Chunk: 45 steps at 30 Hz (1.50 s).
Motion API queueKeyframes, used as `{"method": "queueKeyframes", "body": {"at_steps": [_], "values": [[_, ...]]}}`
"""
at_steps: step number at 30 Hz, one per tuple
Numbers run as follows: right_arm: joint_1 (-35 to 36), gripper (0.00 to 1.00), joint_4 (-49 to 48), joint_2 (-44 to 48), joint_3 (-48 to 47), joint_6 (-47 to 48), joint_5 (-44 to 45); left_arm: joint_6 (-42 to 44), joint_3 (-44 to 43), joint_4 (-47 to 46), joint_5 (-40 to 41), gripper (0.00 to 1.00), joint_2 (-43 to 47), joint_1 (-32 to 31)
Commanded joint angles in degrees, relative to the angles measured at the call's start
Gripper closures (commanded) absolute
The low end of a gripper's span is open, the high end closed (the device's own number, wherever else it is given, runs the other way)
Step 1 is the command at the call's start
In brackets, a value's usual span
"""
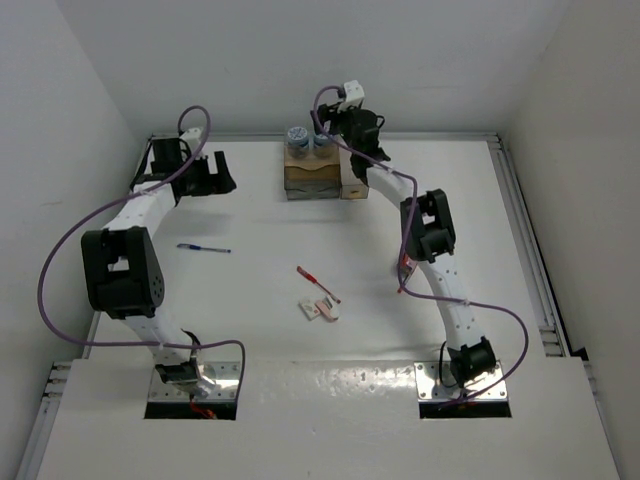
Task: Sort the stationery into containers
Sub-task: Place the stationery in the storage box, then pick up the stationery from the center of the board.
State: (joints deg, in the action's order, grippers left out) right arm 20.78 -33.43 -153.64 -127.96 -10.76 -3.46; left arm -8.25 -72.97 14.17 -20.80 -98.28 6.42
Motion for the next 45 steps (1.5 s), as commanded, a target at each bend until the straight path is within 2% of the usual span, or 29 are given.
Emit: {"method": "queueKeyframes", "body": {"at_steps": [1,4,7,8,10,11,13,15,16,18,19,20,24,30,33,40,45], "values": [[-0.38,0.19,-3.56,6.42,-1.51,0.66,-0.58,-1.15,-2.97,-0.55,-0.82,0.0,3.97,0.35],[-1.79,0.3,-3.48,11.42,3.93,-3.11,-0.14,-0.8,-2.09,-0.55,-1.26,0.0,6.42,0.26],[-3.46,0.32,0.01,19.41,10.44,-4.09,-3.54,4.71,-2.87,2.07,-3.88,0.0,8.27,-0.17],[-4.94,0.31,4.9,23.78,13.24,-3.91,-5.65,11.17,-3.49,3.39,-5.64,0.0,8.45,-0.17],[-7.49,0.3,9.76,28.73,17.2,-2.52,-11.44,15.96,-4.72,7.33,-10.72,0.0,8.28,-0.17],[-8.29,0.3,15.44,31.36,21.22,-0.51,-12.78,18.77,-4.99,8.58,-11.97,0.0,8.19,-0.35],[-10.56,0.31,23.19,38.22,23.89,1.35,-14.9,19.76,-5.34,11.3,-13.12,0.02,7.84,-0.88],[-11.98,0.34,37.16,44.11,27.14,6.0,-17.19,20.47,-4.47,11.41,-13.39,0.04,8.63,-1.4],[-13.2,0.35,45.48,46.05,29.5,7.15,-16.84,20.55,-2.46,10.88,-12.87,0.04,9.5,-1.75],[-15.23,0.35,52.55,51.48,32.76,6.64,-15.09,20.03,0.27,7.21,-11.29,0.04,12.58,-2.19],[-15.67,0.35,57.81,53.25,37.21,3.07,-12.21,19.51,1.68,5.88,-10.59,0.04,13.8,-2.63],[-16.29,0.33,60.13,55.1,39.52,0.94,-7.05,19.07,3.87,4.04,-9.71,0.04,15.3,-2.98],[-18.05,0.28,68.83,64.76,54.35,-7.66,-5.85,16.61,5.56,3.32,-6.37,0.04,16.45,-4.21],[-15.94,0.24,74.38,65.49,62.3,-17.7,-4.36,12.57,5.91,3.31,-3.38,0.03,17.33,-4.66],[-16.12,0.26,73.51,63.04,63.45,-21.57,-4.53,12.29,6.35,4.11,-3.02,0.01,17.86,-4.57],[-16.29,0.39,72.81,55.39,62.66,-24.13,-4.8,12.21,9.25,2.7,-1.79,0.0,20.67,-4.57],[-16.03,0.42,70.7,52.31,62.57,-23.95,-3.83,11.77,9.51,2.0,-1.53,0.0,21.02,-4.57]]}}
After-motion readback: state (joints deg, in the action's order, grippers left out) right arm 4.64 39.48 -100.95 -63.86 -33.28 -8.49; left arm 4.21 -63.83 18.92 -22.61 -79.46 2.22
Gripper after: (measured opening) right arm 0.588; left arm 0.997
